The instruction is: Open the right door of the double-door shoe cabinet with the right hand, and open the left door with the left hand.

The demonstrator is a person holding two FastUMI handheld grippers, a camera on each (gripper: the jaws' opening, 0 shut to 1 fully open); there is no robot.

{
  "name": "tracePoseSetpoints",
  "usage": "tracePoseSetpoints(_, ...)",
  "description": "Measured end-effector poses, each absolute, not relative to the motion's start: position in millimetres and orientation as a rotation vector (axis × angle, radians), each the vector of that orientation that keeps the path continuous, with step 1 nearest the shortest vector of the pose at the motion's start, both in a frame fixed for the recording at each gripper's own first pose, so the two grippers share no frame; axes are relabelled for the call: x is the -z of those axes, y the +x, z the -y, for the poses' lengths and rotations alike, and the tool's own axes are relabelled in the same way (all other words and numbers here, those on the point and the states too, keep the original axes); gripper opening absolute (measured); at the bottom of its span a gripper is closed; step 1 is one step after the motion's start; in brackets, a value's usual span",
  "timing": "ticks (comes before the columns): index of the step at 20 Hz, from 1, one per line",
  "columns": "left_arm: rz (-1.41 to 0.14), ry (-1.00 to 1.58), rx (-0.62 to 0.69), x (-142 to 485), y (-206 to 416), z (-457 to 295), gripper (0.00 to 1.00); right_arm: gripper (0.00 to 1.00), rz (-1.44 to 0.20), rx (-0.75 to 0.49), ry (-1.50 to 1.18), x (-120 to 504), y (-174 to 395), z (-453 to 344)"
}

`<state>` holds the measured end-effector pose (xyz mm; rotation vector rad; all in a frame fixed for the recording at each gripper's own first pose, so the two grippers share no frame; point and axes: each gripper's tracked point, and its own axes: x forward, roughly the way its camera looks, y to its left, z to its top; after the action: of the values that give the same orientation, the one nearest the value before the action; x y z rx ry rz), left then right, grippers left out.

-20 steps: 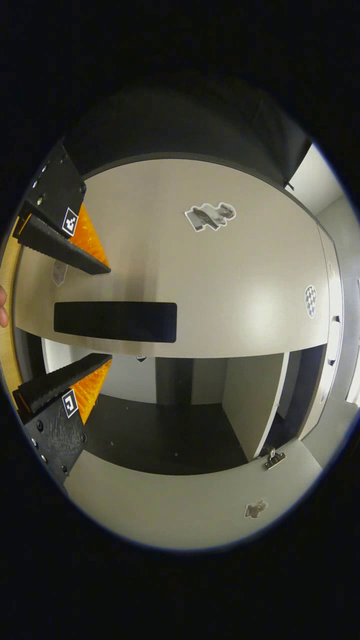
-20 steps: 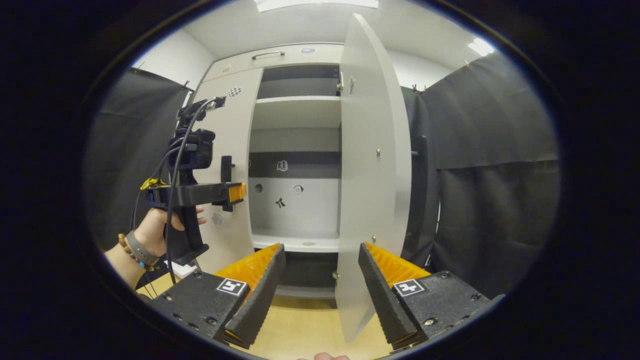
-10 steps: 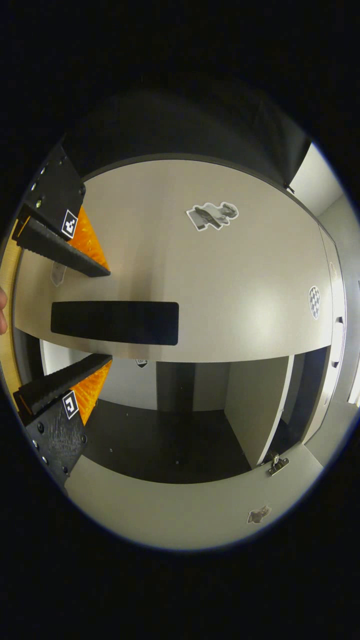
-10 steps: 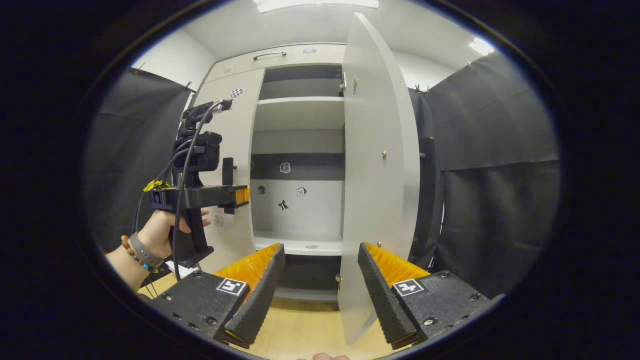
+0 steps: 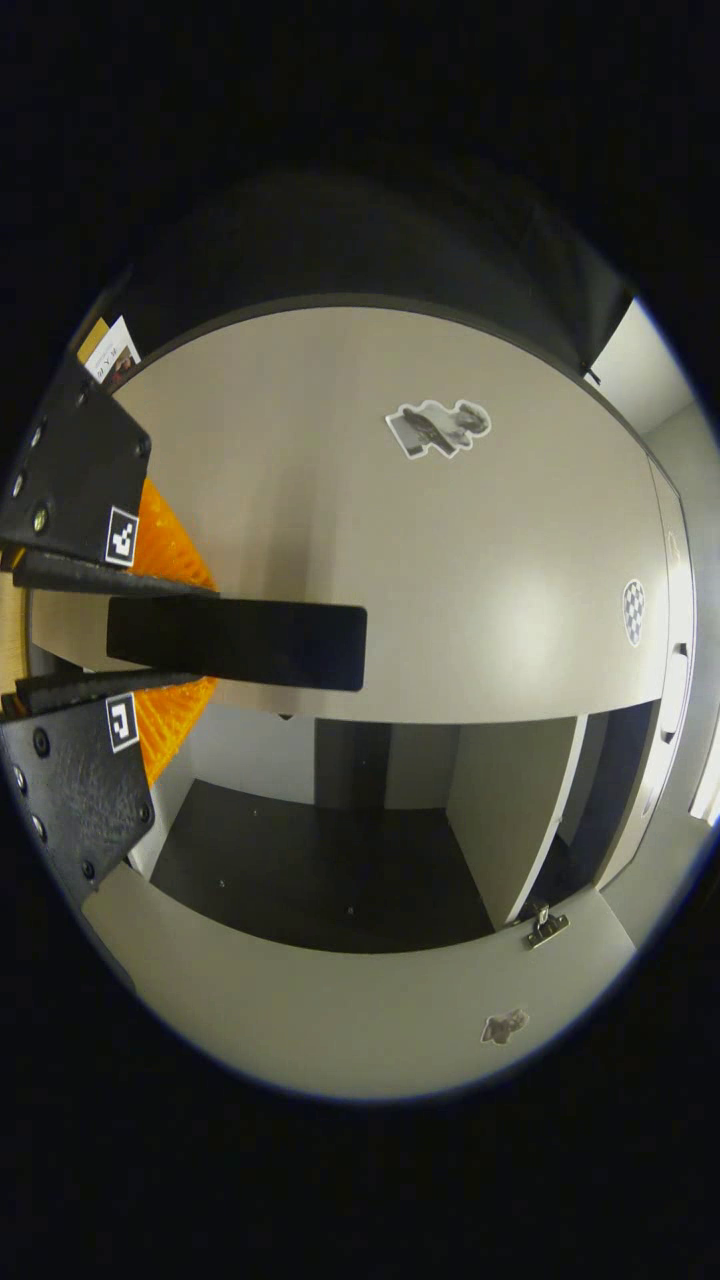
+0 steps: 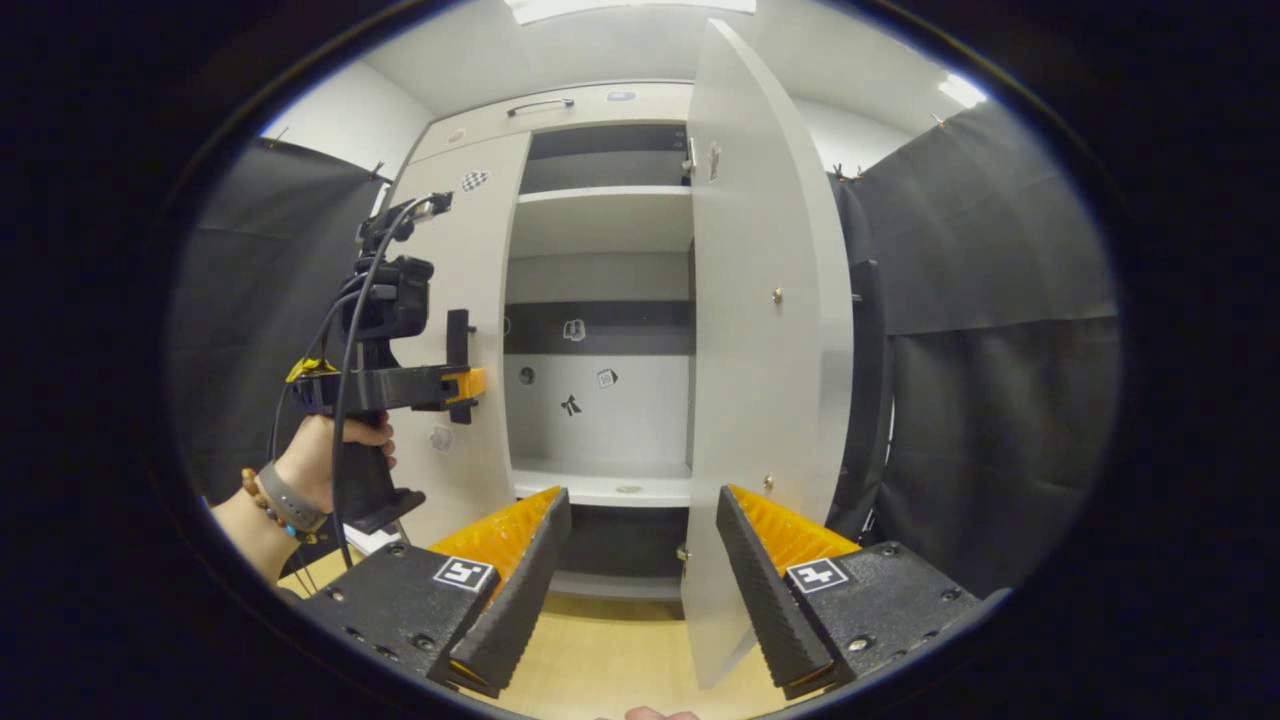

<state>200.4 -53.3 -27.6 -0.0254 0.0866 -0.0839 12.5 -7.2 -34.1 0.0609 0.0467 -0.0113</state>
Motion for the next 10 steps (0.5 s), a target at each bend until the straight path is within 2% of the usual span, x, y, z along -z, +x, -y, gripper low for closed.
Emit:
tracePoseSetpoints(1, -0.084, -0.015, 0.075, 27.1, 199.7, 52.5, 0.29, 0.92, -0.047, 0.013, 0.059, 34.6, 12.1, 7.1)
tracePoseSetpoints(4, -0.089, -0.032, 0.099, 29.1, 201.3, 52.7, 0.11, 0.92, -0.048, 0.014, 0.059, 34.4, 11.1, 6.5)
tracePoseSetpoints(6, -0.090, -0.039, 0.125, 29.0, 204.2, 55.2, 0.04, 0.92, -0.047, 0.013, 0.061, 33.9, 9.8, 6.6)
tracePoseSetpoints(10, -0.072, -0.009, 0.122, 27.2, 196.4, 52.7, 0.03, 0.92, -0.047, 0.013, 0.052, 33.3, 8.1, 2.2)
